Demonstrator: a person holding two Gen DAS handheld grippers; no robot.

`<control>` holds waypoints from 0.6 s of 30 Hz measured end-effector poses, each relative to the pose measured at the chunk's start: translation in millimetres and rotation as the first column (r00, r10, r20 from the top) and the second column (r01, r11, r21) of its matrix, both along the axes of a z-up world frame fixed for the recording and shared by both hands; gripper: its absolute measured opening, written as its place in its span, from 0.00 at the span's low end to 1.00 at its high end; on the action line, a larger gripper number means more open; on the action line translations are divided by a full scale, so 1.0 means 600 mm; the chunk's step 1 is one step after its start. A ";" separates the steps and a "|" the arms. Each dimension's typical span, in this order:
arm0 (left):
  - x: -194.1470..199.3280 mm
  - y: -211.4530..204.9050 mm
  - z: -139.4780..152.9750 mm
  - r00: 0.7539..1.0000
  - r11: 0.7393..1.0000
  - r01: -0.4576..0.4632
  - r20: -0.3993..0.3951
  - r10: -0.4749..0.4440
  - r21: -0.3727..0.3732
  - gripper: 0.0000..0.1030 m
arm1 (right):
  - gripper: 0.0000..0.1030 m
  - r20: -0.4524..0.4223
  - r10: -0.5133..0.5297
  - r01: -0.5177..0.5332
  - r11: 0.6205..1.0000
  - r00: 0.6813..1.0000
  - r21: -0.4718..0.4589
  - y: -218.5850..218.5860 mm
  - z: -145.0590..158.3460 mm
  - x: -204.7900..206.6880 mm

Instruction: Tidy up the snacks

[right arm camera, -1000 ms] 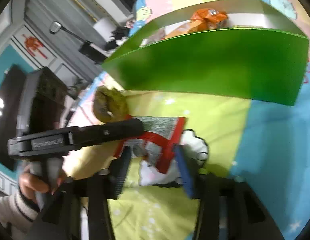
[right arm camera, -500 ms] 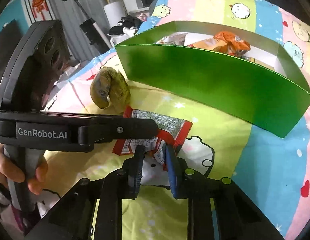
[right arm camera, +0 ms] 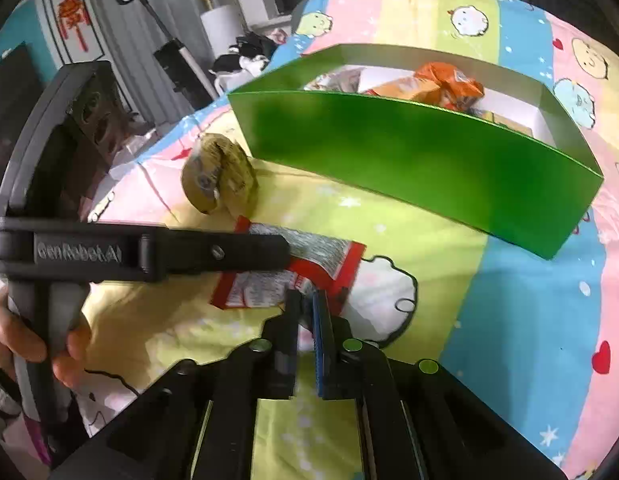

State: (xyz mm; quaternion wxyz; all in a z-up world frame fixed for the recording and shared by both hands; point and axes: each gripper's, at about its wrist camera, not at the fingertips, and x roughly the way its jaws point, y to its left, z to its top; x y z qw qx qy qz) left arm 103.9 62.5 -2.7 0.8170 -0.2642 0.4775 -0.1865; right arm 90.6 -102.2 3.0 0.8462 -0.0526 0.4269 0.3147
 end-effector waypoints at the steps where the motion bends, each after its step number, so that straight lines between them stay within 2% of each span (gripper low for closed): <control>1: 0.000 0.001 0.001 1.000 1.000 0.000 -0.002 0.000 -0.003 0.38 | 0.04 -0.003 0.006 -0.006 1.000 1.000 -0.008 0.000 -0.001 -0.001; 6: -0.001 0.000 0.001 1.000 1.000 0.001 -0.005 -0.001 -0.001 0.38 | 0.06 0.028 0.020 -0.018 0.998 0.999 -0.068 0.004 -0.002 -0.016; 8: 0.000 0.000 0.001 1.000 1.000 0.003 -0.006 -0.003 -0.002 0.38 | 0.12 0.029 0.021 -0.019 0.997 0.999 -0.077 0.006 -0.004 -0.014; 10: 0.001 0.000 0.001 1.000 1.000 0.006 -0.010 -0.006 -0.005 0.38 | 0.24 0.016 0.017 -0.016 0.997 1.000 -0.072 0.008 -0.006 -0.007; 11: 0.001 0.002 0.000 1.000 1.000 0.006 -0.011 -0.006 -0.005 0.38 | 0.26 0.015 0.017 -0.016 0.997 1.000 -0.069 0.011 -0.005 -0.004; 16: 0.002 0.002 -0.001 1.000 1.000 0.013 -0.008 -0.013 0.005 0.38 | 0.26 0.035 0.034 -0.030 0.994 0.999 -0.108 0.024 -0.010 -0.001; 18: 0.002 -0.002 0.000 1.000 1.000 0.021 -0.003 -0.021 0.016 0.38 | 0.22 0.042 0.047 -0.042 0.991 0.998 -0.125 0.028 -0.011 -0.004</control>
